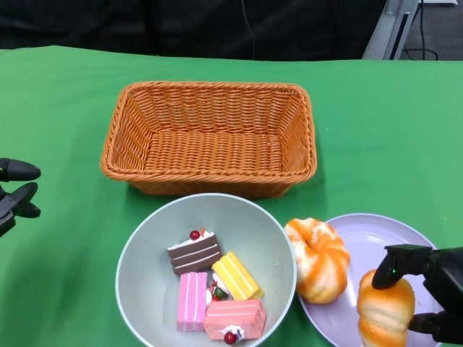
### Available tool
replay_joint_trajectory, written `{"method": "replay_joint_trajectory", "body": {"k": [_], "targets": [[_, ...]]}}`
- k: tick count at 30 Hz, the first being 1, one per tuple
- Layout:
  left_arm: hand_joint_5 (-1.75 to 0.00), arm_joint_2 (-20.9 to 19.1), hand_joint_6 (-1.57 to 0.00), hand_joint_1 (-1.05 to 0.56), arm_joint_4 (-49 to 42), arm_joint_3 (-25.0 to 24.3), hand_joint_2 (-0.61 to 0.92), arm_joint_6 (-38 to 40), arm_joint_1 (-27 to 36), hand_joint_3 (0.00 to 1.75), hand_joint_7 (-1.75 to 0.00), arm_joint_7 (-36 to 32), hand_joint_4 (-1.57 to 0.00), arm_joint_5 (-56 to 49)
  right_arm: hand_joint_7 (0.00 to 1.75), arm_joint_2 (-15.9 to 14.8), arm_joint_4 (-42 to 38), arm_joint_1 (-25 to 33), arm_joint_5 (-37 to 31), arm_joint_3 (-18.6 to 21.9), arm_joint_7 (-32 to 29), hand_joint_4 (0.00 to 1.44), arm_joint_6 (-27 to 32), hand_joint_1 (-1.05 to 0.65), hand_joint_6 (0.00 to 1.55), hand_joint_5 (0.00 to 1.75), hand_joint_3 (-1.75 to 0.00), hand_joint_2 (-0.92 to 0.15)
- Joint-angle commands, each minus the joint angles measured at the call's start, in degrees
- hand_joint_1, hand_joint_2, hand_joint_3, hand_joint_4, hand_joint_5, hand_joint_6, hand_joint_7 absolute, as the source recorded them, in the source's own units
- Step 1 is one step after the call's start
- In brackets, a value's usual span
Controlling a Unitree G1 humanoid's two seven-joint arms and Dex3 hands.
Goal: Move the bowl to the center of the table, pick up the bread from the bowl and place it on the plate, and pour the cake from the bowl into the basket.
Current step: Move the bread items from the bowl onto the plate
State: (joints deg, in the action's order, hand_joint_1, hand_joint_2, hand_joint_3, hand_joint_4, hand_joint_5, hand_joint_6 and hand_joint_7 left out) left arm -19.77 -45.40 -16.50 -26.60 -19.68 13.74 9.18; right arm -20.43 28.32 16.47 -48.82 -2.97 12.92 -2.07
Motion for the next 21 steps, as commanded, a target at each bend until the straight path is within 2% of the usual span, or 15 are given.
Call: {"method": "replay_joint_trajectory", "body": {"k": [1, 2, 3, 4, 5, 8, 9, 10, 11, 15, 21], "targets": [[-1.27, -1.43, -0.87, -0.13, 0.33, -0.71, 0.92, 0.24, 0.48, 0.23, -0.84, 0.43, -0.81, 0.49, 1.20, -0.27, -0.20, -0.34, -1.57, -0.42, -0.27, 0.75, 1.64, -0.17, 0.76, 1.74, -0.10, -0.92], [-1.27, -1.40, -0.87, -0.14, 0.47, -0.74, 0.92, 0.42, 0.51, 0.22, -0.84, 0.31, -0.81, 0.52, 0.86, 0.08, -0.30, -0.51, -2.41, -0.67, -0.60, 0.78, 2.31, -0.17, 0.88, 1.75, -0.05, -0.89], [-1.27, -1.38, -0.87, -0.14, 0.57, -0.77, 0.92, 0.55, 0.53, 0.22, -0.84, 0.23, -0.81, 0.54, 0.63, 0.31, -0.36, -0.63, -3.02, -0.89, -0.83, 0.79, 2.83, -0.17, 0.99, 1.75, -0.03, -0.88], [-1.27, -1.36, -0.87, -0.15, 0.62, -0.79, 0.92, 0.61, 0.54, 0.22, -0.84, 0.20, -0.81, 0.54, 0.49, 0.41, -0.36, -0.70, -3.37, -1.07, -0.98, 0.79, 3.21, -0.18, 1.05, 1.75, -0.01, -0.88], [-1.28, -1.33, -0.87, -0.15, 0.62, -0.83, 0.92, 0.60, 0.52, 0.22, -0.85, 0.25, -0.81, 0.62, 0.40, 0.49, -0.44, -0.83, -3.85, -1.29, -0.98, 0.80, 3.73, -0.18, 1.09, 1.75, -0.01, -0.88], [-1.28, -1.29, -0.87, -0.14, 0.58, -0.86, 0.92, 0.60, 0.43, 0.21, -0.85, 0.36, -0.82, 0.78, 0.32, 0.82, -2.42, -2.05, -6.15, -2.47, -2.44, 0.81, 5.12, -0.19, 1.12, 1.75, 0.00, -0.88], [-1.28, -1.29, -0.87, -0.15, 0.54, -0.84, 0.92, 0.62, 0.38, 0.21, -0.85, 0.39, -0.81, 0.79, 0.72, 0.97, -3.86, -2.84, -7.35, -3.13, -3.60, 0.81, 5.59, -0.22, 0.98, 1.75, -0.01, -0.90], [-1.28, -1.35, -0.87, -0.15, 0.59, -0.77, 0.92, 0.57, 0.42, 0.21, -0.86, 0.45, -0.81, 0.71, 0.96, 1.16, -5.49, -3.90, -8.59, -3.86, -4.21, 0.81, 6.33, -0.23, 0.86, 1.75, -0.01, -0.91], [-1.29, -1.38, -0.87, -0.15, 0.66, -0.72, 0.92, 0.49, 0.47, 0.21, -0.86, 0.52, -0.81, 0.67, 1.12, 1.28, -6.79, -4.81, -9.37, -4.45, -4.61, 0.80, 6.92, -0.24, 0.77, 1.75, -0.04, -0.92], [-1.29, -1.37, -0.86, -0.15, 1.03, -0.68, 0.92, 0.10, 0.76, 0.21, -0.87, 0.46, -0.81, 0.46, 1.31, 1.67, -9.78, -7.34, -9.85, -6.06, -5.62, 0.80, 8.38, -0.24, 0.67, 1.75, -0.06, -0.92], [-1.29, -1.09, -0.87, -0.15, 1.44, -0.84, 0.92, 0.06, 0.94, 0.20, -0.88, 1.13, -0.83, 1.12, 1.27, 2.04, -12.47, -9.87, -9.67, -7.62, -6.61, 0.80, 10.23, -0.24, 0.69, 1.75, -0.08, -0.92]]}}
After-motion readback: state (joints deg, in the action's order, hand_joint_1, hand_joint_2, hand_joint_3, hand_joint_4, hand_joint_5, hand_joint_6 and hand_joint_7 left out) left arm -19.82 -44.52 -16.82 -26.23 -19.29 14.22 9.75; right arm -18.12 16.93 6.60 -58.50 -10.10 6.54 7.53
